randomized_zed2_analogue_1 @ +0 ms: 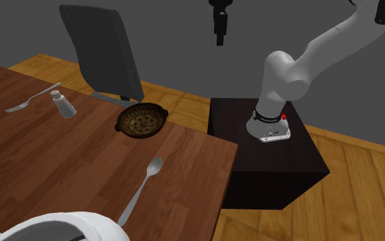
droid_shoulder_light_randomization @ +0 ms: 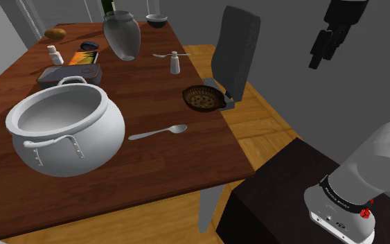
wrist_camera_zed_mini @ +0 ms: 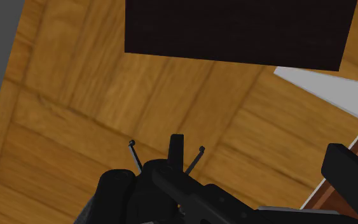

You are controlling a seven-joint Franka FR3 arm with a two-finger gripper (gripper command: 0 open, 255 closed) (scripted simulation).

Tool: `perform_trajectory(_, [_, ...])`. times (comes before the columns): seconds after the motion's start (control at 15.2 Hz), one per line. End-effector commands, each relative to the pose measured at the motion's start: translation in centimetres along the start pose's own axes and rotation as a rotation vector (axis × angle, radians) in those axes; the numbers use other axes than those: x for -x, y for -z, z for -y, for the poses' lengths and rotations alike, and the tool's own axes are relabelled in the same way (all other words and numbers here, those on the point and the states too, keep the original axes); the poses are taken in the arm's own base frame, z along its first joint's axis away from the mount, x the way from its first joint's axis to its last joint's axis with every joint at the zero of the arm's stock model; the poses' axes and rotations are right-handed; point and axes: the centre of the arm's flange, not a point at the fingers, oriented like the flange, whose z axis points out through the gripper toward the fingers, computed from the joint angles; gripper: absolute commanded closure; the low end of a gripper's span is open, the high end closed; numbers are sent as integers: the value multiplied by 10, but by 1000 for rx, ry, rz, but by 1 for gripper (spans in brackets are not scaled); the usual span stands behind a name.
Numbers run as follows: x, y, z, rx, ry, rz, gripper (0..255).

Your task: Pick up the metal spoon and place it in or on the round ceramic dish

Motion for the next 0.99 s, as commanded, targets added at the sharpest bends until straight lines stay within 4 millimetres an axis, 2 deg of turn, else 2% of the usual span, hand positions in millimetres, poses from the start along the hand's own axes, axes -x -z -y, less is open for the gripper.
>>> perform_trajectory(0.0, [0, 0, 0, 0, 0, 0, 0])
perform_trajectory(0.92, [-87, -50, 163, 16, -103, 80, 0])
